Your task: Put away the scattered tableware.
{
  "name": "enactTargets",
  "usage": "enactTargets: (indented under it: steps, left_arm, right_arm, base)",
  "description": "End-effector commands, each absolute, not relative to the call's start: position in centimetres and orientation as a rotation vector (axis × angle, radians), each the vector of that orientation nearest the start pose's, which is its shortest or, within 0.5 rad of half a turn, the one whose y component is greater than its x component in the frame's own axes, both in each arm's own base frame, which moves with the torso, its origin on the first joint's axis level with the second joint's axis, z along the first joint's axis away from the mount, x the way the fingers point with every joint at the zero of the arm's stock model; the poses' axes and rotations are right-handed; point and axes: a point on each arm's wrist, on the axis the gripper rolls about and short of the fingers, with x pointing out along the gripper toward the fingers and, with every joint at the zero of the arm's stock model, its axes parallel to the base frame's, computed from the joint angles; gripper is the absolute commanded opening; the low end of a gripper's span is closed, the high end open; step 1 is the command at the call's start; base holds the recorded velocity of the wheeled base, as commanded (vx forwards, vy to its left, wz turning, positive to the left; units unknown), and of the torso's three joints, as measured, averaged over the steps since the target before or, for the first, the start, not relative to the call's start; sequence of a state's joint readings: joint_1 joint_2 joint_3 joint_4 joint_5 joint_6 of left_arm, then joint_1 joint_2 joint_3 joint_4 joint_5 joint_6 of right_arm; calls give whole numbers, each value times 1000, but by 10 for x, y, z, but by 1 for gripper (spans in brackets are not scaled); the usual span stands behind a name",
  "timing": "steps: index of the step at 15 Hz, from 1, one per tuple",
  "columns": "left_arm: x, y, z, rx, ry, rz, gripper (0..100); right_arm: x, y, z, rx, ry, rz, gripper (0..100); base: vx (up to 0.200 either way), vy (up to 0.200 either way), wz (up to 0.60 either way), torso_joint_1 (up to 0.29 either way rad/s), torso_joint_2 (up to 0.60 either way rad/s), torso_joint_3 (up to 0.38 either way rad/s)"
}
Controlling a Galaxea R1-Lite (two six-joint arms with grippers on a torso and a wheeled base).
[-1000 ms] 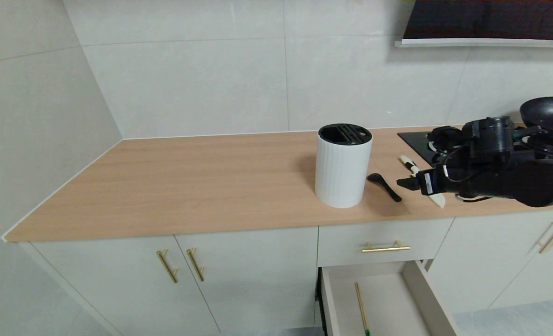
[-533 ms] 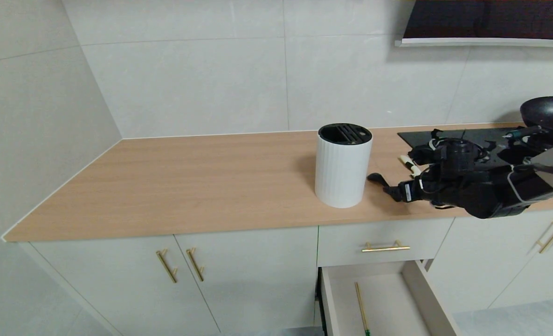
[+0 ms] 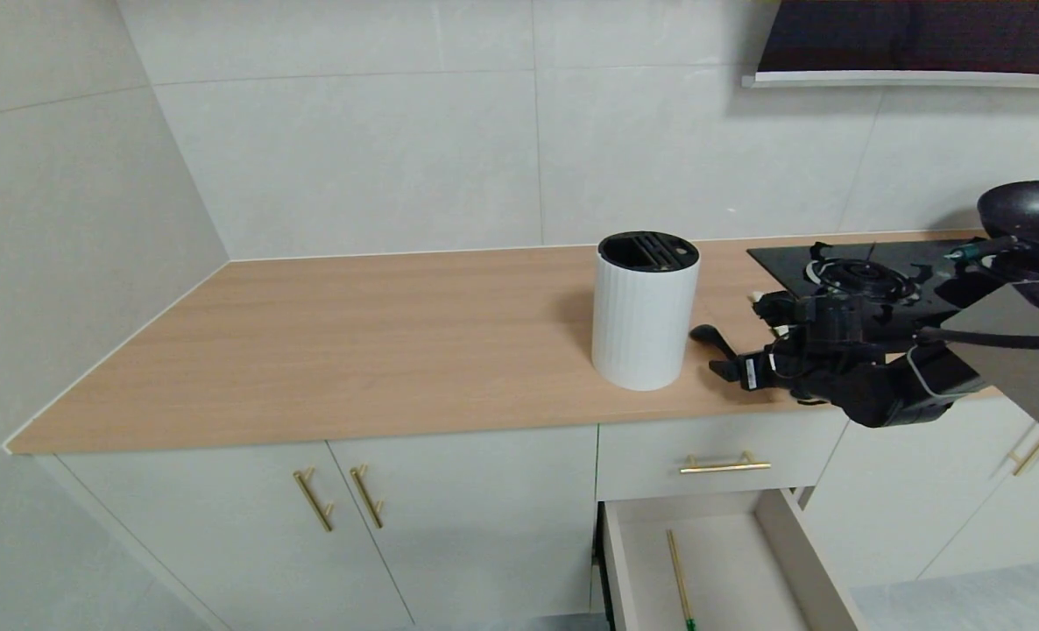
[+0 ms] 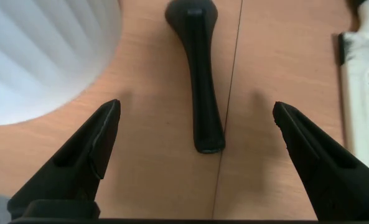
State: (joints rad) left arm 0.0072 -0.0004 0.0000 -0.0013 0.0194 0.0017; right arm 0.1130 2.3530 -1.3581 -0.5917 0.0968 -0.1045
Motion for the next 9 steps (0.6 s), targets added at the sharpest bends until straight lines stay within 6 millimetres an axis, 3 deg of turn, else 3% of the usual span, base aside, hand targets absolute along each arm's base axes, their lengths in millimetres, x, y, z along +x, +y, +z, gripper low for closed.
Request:
enactTargets:
  steps: [1,8,9]
  left_arm:
    - [-23,0,76,2,-2,28,100]
    - [-23,0,76,2,-2,28,100]
    - [-23,0,76,2,-2,28,100]
  right_arm:
    - [464,55,59,-106,404,229,100]
    - [467,55,55,-95,408,227,100]
    - [467,55,54,-95,411,227,0]
  base:
    - [0,0,0,0,0,0]
    - [0,0,0,0,0,0]
    - [0,0,0,0,0,0]
